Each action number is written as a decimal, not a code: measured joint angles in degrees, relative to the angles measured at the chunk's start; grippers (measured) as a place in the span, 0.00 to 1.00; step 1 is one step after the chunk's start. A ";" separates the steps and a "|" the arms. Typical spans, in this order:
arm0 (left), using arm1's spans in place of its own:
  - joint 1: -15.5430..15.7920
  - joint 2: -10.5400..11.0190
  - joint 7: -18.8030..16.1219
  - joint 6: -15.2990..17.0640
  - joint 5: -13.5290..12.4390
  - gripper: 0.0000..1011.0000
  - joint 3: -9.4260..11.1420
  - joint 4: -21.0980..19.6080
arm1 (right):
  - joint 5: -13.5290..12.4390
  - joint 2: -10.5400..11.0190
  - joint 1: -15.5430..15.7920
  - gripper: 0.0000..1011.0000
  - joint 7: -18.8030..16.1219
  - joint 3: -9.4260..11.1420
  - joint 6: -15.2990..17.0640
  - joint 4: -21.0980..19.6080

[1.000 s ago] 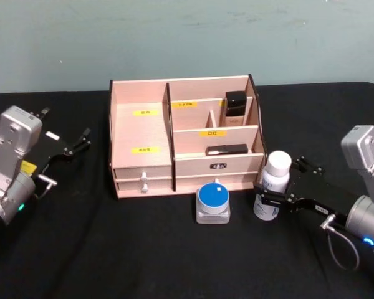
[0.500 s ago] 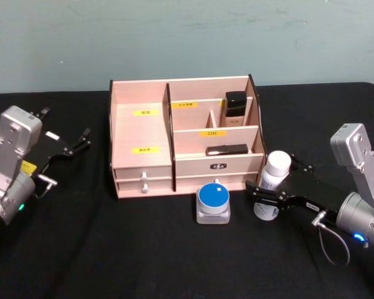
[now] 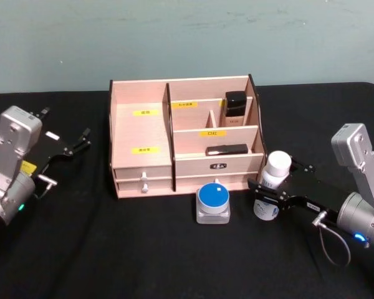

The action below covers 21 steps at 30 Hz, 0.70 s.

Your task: Pick up the facial cleanser and watermelon frost from the table and place them into the tiered storage box.

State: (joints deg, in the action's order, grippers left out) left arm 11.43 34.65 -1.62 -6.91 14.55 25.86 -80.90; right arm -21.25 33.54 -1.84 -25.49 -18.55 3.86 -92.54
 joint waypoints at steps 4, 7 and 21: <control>0.00 0.00 0.00 0.00 0.00 1.00 0.00 0.00 | -0.05 0.02 0.02 0.71 0.01 0.03 -0.02 -0.03; 0.00 0.00 0.00 0.00 0.00 1.00 0.00 0.00 | -0.08 0.03 0.04 0.63 0.03 0.05 -0.03 -0.05; 0.00 0.00 0.00 0.00 0.00 1.00 0.00 0.00 | -0.15 0.09 0.09 0.59 0.08 0.06 -0.04 -0.11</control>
State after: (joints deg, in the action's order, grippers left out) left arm 11.43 34.64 -1.62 -6.91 14.55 25.86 -80.90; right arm -21.41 33.63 -1.75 -25.41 -18.49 3.82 -92.64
